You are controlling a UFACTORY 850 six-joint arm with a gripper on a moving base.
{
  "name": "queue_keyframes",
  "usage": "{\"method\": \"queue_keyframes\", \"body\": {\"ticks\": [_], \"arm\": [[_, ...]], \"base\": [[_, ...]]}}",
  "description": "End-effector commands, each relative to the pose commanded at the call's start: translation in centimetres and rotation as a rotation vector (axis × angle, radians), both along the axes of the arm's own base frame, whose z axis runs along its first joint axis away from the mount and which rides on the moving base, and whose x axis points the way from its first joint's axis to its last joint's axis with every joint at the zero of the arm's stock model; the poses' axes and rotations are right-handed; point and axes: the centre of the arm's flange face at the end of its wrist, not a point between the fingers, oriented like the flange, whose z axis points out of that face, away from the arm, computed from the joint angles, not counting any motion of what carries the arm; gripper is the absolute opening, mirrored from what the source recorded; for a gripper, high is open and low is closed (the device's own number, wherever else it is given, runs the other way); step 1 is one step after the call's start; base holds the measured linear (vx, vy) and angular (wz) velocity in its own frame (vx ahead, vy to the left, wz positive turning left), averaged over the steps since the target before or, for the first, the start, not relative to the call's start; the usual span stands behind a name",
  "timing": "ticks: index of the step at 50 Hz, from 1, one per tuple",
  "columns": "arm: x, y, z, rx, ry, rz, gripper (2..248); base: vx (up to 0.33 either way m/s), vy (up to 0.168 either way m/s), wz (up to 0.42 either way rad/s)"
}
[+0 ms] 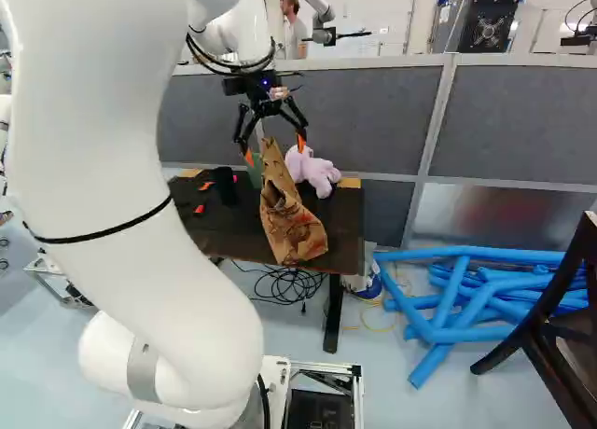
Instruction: Pick up the bag on the ground and place it on the table
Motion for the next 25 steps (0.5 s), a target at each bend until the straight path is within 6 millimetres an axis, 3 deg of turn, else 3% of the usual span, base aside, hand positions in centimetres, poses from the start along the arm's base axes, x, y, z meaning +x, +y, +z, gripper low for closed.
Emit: {"method": "queue_keyframes", "body": {"ticks": [25], "arm": [[-2.0,0.0,4.0,0.000,-0.078,0.000,247]], "base": [[0.000,0.000,0.000]]}}
